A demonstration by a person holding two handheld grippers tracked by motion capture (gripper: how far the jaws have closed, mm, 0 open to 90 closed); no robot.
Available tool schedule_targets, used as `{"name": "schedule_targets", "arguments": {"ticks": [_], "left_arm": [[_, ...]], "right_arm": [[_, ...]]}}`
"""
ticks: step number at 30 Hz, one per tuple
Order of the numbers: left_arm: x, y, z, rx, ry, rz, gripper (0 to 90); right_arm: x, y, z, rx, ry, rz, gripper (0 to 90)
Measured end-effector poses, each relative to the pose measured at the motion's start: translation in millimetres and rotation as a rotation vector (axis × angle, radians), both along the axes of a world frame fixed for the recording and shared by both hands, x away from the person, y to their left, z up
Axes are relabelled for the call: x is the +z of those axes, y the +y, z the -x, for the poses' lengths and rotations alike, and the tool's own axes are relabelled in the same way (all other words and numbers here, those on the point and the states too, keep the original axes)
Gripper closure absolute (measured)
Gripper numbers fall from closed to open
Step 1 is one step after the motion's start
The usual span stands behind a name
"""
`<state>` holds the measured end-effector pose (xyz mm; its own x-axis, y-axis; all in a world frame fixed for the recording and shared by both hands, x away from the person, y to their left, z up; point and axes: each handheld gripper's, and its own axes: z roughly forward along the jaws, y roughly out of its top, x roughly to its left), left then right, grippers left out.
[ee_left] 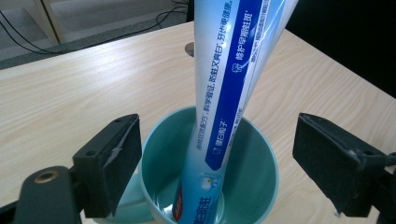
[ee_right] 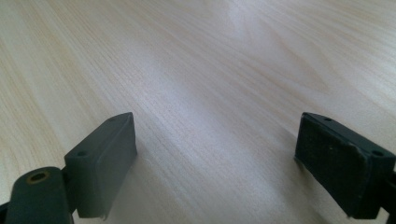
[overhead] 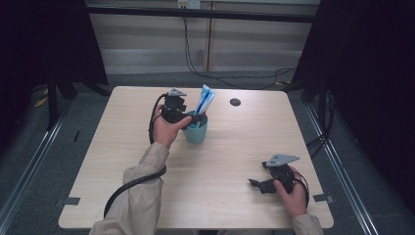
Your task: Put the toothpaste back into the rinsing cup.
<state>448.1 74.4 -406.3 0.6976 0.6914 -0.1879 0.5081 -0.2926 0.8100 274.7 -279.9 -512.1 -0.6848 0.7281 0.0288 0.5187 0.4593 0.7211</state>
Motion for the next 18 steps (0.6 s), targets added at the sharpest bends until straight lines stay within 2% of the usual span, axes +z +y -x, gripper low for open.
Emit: {"name": "schedule_targets", "arguments": {"ticks": [1,14,18], "left_arm": [[0.2,2.1,0.9,-0.003,0.002,0.016,15.3],[0.6,15.9,6.9,-0.007,0.007,0.025,14.7],[-0.4,20.6,9.5,-0.009,0.027,0.022,14.7]], "right_arm": [[0.1,0.0,0.1,-0.001,0.002,0.000,11.9],[0.1,-0.2,0.0,0.002,0.002,0.001,11.9],[0.0,-0.2,-0.1,0.002,0.001,0.001,11.9]]}}
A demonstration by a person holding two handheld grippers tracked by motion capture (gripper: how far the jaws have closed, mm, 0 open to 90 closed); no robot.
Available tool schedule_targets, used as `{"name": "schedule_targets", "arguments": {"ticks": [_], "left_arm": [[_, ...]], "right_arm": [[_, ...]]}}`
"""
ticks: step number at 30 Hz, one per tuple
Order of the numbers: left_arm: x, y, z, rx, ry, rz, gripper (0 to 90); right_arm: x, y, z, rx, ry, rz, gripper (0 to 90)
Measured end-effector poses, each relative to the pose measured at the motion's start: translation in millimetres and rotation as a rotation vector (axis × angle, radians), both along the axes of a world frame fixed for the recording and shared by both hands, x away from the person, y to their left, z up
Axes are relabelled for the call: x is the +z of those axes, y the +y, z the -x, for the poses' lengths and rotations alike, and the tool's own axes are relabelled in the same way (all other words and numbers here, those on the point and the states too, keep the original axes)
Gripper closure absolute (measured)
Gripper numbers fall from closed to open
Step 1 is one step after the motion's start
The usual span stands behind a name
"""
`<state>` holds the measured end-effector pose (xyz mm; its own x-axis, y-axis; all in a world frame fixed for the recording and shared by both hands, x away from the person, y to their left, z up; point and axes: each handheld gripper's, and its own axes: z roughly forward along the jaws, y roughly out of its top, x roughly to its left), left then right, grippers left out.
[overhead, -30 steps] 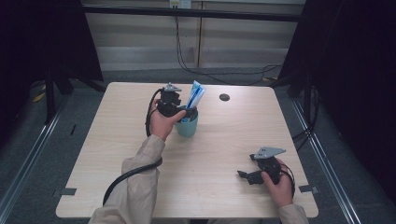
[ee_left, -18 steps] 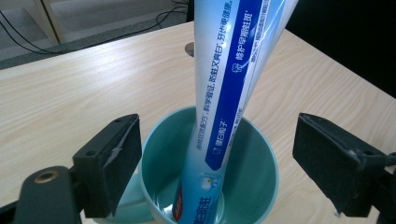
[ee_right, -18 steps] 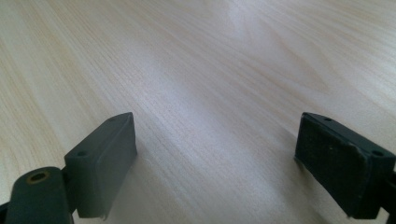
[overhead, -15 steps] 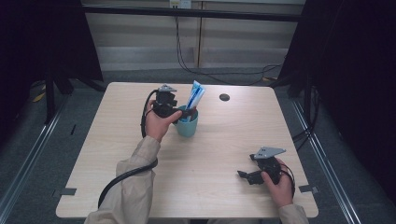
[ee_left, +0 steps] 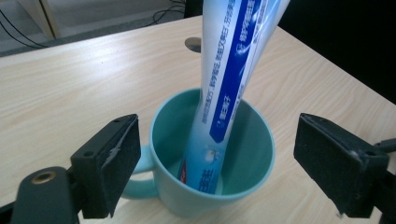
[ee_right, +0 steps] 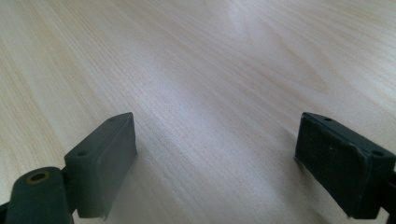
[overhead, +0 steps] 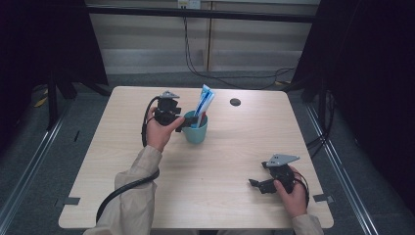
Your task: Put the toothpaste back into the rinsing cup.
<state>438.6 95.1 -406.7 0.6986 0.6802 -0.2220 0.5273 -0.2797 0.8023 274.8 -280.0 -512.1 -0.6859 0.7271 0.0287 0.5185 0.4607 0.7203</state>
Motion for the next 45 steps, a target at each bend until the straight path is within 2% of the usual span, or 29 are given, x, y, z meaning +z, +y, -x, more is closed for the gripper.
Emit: {"name": "schedule_targets", "arguments": {"ticks": [27,45], "left_arm": [[-0.5,36.0,18.8,0.020,0.008,-0.007,14.7],[-17.9,51.3,34.2,0.011,0.018,0.004,14.9]], "right_arm": [[0.0,0.0,0.1,-0.001,0.001,0.000,11.9],[0.1,-0.1,0.1,-0.001,0.001,0.000,11.9]]}}
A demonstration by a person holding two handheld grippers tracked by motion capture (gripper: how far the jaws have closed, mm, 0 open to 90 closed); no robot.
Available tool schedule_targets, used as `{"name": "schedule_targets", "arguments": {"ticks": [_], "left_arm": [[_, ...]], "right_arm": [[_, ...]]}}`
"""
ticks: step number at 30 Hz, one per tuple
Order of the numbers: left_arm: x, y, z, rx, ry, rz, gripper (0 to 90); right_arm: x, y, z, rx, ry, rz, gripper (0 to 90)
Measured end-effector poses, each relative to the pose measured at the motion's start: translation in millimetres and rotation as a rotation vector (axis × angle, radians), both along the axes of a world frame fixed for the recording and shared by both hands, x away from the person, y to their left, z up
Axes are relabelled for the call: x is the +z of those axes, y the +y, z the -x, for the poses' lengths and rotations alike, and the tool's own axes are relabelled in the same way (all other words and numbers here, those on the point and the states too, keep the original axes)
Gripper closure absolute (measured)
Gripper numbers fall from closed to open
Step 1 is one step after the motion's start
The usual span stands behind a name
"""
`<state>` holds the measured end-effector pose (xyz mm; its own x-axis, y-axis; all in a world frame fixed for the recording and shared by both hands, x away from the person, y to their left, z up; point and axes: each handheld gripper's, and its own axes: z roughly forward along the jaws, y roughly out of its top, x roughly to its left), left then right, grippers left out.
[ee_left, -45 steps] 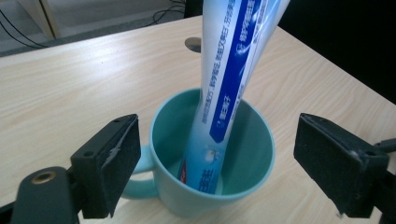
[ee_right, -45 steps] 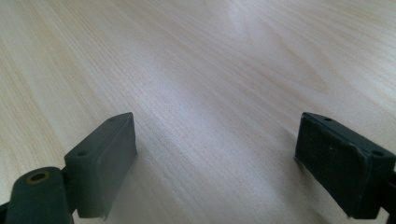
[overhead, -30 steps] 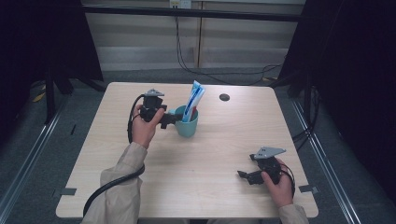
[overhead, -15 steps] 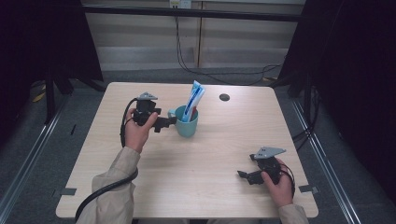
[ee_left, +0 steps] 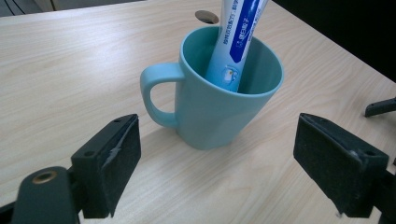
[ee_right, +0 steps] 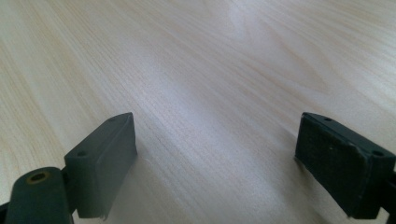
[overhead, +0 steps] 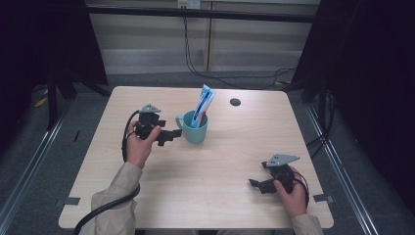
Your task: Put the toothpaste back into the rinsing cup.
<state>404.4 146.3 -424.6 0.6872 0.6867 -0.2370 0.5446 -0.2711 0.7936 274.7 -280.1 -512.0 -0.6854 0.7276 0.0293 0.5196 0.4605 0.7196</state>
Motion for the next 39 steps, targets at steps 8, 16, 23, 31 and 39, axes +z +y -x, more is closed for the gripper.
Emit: {"name": "schedule_targets", "arguments": {"ticks": [8,16,23,31,39], "left_arm": [[-7.2,4.1,3.3,0.004,0.006,-0.001,14.9],[-14.9,9.4,7.2,-0.001,0.011,-0.006,14.9],[-18.2,11.3,9.9,-0.008,0.009,-0.006,14.9],[-25.7,13.2,14.2,-0.015,0.013,-0.010,14.9],[-33.8,17.6,18.5,-0.009,0.021,-0.005,15.0]], "right_arm": [[0.0,0.0,0.0,0.000,0.000,0.000,11.9],[0.0,0.1,0.0,-0.001,0.000,-0.001,11.9],[0.1,0.1,0.1,-0.001,0.001,-0.001,11.9],[0.0,0.0,0.0,0.000,0.000,0.000,11.9],[0.0,0.0,0.0,0.000,-0.001,0.000,11.9]]}}
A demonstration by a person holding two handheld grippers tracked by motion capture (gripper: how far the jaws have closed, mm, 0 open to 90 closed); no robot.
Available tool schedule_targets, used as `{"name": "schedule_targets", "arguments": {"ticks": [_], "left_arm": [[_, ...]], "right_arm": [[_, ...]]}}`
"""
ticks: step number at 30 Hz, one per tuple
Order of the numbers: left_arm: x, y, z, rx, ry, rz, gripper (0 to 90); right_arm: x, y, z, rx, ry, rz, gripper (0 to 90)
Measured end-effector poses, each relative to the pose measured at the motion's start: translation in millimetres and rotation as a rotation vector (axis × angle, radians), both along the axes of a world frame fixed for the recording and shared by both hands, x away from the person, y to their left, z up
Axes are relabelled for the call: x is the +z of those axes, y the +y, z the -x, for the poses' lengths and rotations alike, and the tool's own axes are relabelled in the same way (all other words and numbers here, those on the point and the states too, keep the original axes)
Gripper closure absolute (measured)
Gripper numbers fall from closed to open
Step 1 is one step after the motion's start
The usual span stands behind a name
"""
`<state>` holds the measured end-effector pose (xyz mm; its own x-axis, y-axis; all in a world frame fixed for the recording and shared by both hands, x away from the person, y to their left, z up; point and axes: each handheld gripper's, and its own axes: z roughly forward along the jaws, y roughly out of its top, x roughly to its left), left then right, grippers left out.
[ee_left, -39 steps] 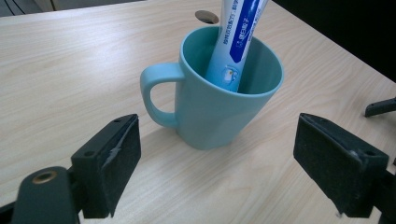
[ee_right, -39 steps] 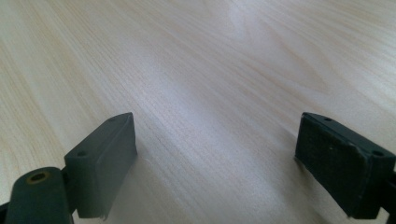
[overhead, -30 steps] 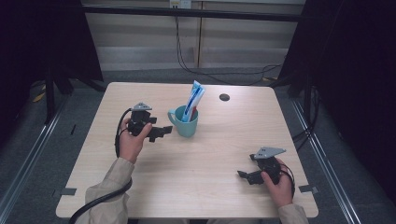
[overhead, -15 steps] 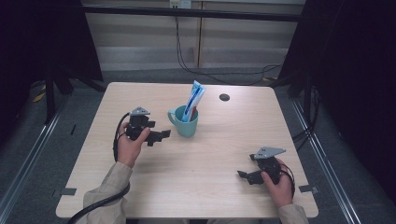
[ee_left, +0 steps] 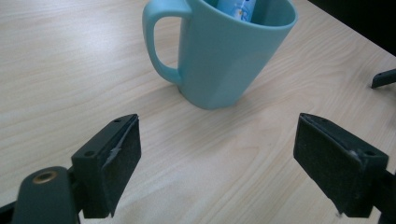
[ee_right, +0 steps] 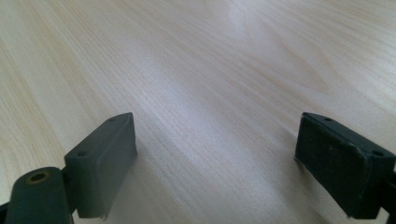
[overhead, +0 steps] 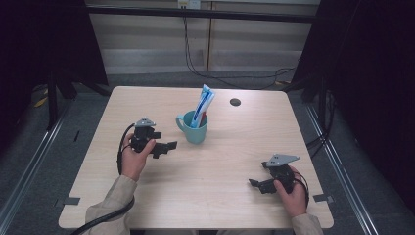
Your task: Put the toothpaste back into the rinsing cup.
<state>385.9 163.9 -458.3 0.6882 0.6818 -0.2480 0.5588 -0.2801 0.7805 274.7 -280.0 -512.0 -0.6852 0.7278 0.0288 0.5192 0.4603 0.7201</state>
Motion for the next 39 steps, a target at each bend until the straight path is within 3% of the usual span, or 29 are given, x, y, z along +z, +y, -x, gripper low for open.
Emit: {"name": "schedule_targets", "arguments": {"ticks": [24,39], "left_arm": [[-24.7,10.2,15.2,-0.011,0.021,-0.019,15.0],[-34.3,9.2,24.9,-0.035,-0.001,-0.084,15.0]], "right_arm": [[0.0,0.0,0.0,0.000,0.000,0.000,11.9],[0.1,0.0,0.0,0.000,0.001,0.000,11.9]]}}
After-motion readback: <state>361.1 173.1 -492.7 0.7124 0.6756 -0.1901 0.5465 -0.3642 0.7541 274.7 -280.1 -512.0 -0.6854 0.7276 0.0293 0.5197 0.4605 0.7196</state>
